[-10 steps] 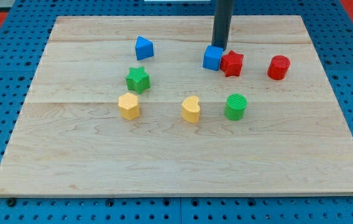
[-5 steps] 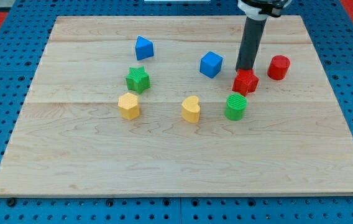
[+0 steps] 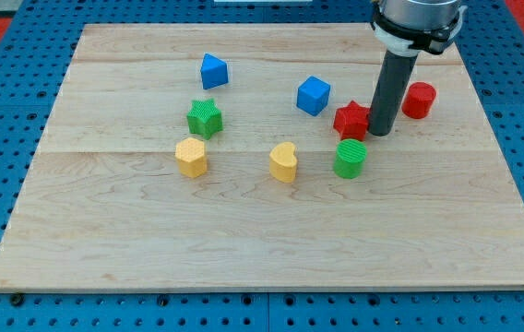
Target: Move the red star above to the green circle
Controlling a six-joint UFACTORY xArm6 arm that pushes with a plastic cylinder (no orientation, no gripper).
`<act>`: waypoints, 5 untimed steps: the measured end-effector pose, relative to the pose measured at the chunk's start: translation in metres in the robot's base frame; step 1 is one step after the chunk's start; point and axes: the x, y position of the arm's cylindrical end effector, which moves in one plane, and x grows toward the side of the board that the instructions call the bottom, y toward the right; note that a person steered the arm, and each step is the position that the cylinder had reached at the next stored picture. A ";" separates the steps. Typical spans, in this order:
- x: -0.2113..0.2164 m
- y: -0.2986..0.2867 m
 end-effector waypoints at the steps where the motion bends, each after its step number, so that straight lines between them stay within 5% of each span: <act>1: 0.000 -0.001; 3: -0.077 0.008; 5: -0.118 -0.070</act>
